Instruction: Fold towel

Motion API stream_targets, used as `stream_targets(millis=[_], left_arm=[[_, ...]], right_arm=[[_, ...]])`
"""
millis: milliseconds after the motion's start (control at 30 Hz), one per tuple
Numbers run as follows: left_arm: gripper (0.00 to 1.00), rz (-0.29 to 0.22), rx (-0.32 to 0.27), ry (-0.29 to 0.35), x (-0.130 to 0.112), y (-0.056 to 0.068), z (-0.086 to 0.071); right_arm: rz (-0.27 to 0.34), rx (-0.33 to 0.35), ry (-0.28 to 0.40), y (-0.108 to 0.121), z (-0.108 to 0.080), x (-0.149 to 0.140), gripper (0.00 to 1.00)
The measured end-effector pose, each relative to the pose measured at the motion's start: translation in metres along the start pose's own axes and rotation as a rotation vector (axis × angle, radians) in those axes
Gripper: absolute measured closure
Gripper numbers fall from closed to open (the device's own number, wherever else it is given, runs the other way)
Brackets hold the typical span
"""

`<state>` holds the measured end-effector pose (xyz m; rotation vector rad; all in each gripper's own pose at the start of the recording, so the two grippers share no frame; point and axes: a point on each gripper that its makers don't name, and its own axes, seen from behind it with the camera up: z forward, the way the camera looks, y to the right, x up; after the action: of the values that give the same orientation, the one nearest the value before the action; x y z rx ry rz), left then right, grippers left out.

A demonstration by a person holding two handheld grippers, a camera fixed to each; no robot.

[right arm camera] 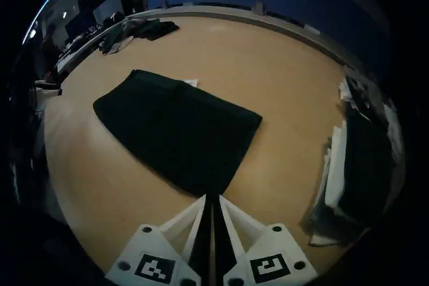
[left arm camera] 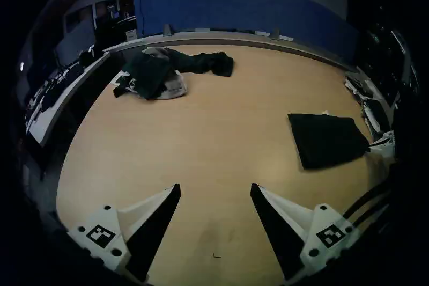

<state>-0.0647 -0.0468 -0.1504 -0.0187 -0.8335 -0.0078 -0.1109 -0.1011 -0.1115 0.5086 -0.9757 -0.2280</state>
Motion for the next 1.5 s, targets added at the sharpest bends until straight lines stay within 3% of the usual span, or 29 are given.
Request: stream_targets(millis=[700,1500], left_arm=[[0.03,-0.008,-0.002,0.008,0.001,-0.003,-0.001],[0.03,-0.026,-0.006,0.016,-0.002,-0.011,-0.007]], right_arm=[[-0.054,0.011,0.104,-0.014,-0.014,0.065,0.99],[-0.163,0.074,0.189,-0.061,-0.006,0.139,0.99]])
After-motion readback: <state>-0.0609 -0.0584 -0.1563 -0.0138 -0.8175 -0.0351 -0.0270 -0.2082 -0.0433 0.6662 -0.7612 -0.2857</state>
